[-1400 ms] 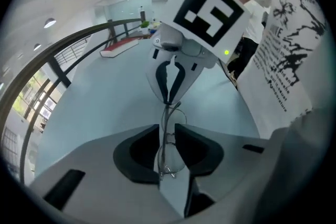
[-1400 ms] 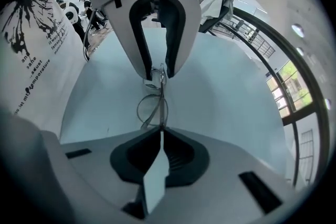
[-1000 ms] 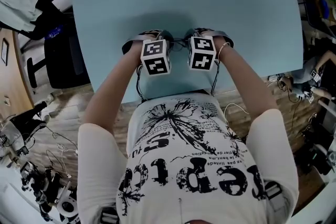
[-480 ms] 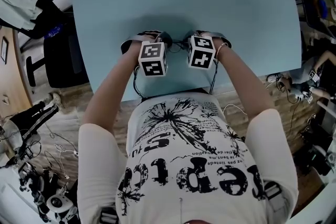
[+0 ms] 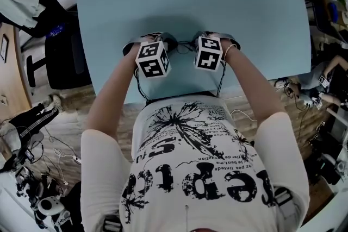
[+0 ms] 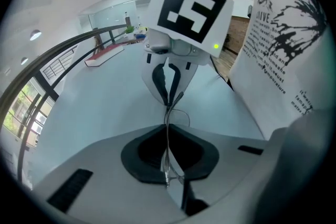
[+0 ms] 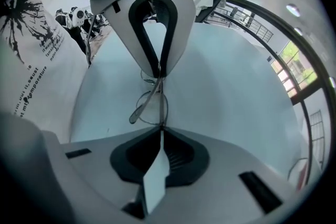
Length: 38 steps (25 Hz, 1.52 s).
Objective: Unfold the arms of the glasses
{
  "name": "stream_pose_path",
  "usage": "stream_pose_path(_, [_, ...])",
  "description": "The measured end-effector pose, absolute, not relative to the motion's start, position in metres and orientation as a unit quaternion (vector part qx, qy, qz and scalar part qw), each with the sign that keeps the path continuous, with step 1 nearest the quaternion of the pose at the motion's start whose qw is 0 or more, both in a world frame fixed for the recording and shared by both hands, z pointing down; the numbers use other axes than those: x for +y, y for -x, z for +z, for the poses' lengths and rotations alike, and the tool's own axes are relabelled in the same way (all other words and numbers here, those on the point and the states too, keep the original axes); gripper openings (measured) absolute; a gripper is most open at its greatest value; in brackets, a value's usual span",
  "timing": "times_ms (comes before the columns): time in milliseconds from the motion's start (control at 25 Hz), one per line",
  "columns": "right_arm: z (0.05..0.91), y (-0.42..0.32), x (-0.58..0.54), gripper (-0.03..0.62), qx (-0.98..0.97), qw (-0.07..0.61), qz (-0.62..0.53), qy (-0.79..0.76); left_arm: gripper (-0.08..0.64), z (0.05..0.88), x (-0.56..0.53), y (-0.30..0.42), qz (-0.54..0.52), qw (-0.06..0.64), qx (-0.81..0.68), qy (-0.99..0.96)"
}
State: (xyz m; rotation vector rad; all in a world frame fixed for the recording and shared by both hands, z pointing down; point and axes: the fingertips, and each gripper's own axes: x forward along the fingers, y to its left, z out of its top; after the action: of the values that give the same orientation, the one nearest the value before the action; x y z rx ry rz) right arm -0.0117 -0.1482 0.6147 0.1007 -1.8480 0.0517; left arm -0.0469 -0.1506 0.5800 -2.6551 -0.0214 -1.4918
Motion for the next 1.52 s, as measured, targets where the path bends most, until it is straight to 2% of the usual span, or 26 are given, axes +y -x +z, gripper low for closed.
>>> stream_pose_path(400, [0.615, 0.008, -0.15, 0.029, -0.793, 0.607, 0.024, -0.044, 0.021, 0.558, -0.154, 0.063, -0.473, 0.055, 0.018, 0.879])
stream_pose_path(720, [0.615, 0.006, -0.155, 0.029, -0.788, 0.612, 0.026, -0.062, 0.023, 0.545, -0.154, 0.085, -0.448, 0.01, 0.03, 0.893])
stream_pose_path(1160, [0.615, 0.003, -0.16, 0.029, -0.77, 0.634, 0.023, -0.075, 0.026, 0.544, -0.154, 0.126, -0.426, -0.002, 0.064, 0.902])
stream_pose_path(1520, [0.612, 0.01, -0.158, 0.04, -0.756, 0.649, 0.048, -0.069, 0.026, 0.546, -0.153, 0.13, -0.406, -0.006, 0.063, 0.911])
